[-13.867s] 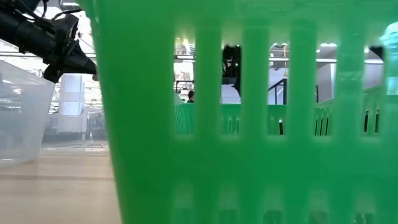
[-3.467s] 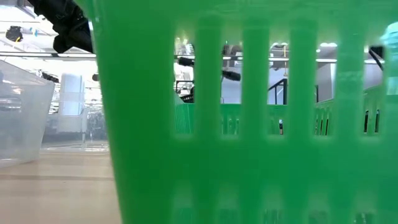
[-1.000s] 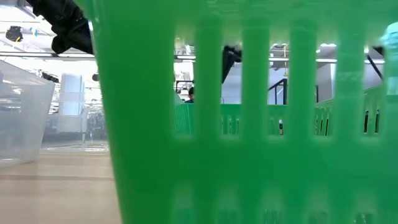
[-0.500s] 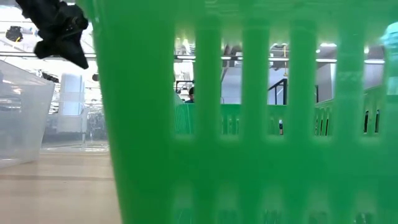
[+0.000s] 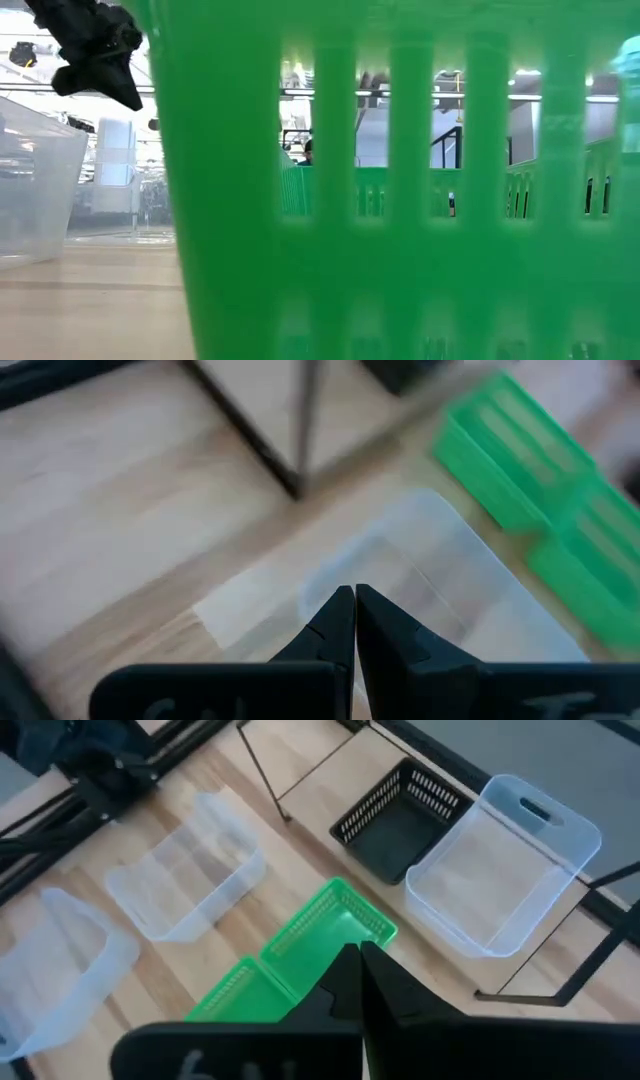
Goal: Stack baskets on shelf by color
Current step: Stack the top transparent bin into the transparent bin on the shelf
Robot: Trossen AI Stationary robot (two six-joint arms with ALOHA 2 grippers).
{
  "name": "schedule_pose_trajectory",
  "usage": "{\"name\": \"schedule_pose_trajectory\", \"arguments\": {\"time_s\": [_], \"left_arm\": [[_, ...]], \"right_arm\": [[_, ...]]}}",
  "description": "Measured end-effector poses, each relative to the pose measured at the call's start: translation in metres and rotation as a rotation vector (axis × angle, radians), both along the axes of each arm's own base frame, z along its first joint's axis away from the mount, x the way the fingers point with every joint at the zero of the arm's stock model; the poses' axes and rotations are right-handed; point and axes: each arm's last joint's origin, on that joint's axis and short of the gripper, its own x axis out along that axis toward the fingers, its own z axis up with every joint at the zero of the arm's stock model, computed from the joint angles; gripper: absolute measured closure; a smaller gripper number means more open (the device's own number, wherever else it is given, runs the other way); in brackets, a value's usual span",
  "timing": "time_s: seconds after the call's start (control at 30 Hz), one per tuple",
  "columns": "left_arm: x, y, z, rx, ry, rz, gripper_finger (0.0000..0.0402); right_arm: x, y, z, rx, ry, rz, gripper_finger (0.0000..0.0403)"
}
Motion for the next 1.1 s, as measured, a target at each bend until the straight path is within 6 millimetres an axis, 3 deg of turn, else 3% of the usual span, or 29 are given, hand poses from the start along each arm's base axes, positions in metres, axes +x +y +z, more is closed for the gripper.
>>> {"name": "schedule_pose_trajectory", "arguments": {"time_s": [0.23,0.5,0.87,1.1], "left_arm": [[0.015,-0.005,-0.002,0.011,0.037,-0.379,0.0401],[0.038,-0.001,-0.016,0.103,0.197,-0.488,0.0391],[0.064,0.007,-0.035,0.277,0.474,-0.559,0.0257],[0.077,0.013,-0.043,0.283,0.567,-0.645,0.0226]], "right_arm": [[-0.017,0.007,0.011,0.012,-0.017,0.118,0.0389],[-0.015,0.020,0.009,0.003,-0.003,0.179,0.0388],[-0.016,0.036,0.009,0.052,-0.024,0.175,0.0393],[-0.019,0.052,0.009,0.067,-0.028,0.215,0.0391]]}}
